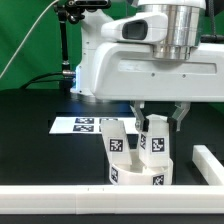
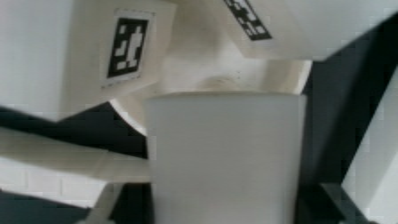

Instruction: Assemble stool

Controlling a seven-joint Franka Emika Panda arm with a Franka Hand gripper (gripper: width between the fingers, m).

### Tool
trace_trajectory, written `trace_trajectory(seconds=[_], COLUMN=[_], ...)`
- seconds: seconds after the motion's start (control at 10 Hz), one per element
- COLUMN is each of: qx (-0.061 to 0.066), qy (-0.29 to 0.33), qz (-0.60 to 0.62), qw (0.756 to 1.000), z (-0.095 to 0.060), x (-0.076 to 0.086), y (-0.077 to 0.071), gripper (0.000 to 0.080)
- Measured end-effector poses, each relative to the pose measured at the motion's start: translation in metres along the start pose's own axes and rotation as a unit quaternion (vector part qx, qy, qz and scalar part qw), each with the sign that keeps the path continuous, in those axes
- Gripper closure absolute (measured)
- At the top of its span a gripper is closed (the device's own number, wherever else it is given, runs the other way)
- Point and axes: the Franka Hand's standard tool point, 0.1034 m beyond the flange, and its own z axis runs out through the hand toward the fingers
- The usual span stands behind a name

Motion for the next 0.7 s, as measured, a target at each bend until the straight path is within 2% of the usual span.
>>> trace_trajectory(seconds=[0.1, 0.2, 0.3, 0.5, 0.7], qx=[0.008, 0.009, 0.016, 0.034, 0.035], qy=[0.005, 0.014, 0.013, 0.008, 0.005], qz=[0.067, 0.106, 0.136, 0.247, 0.31], qw=[0.998, 0.994, 0.991, 0.968, 0.95], z=[0.0005, 0.0006, 0.0005, 0.0003, 0.0003], x=[0.0013, 0.0031, 0.0031, 0.003, 0.0029], y=[0.0007, -0.0016, -0.0005, -0.0017, -0.0037], gripper=[0.0463, 0.0463, 0.0463, 0.0463, 0.0463])
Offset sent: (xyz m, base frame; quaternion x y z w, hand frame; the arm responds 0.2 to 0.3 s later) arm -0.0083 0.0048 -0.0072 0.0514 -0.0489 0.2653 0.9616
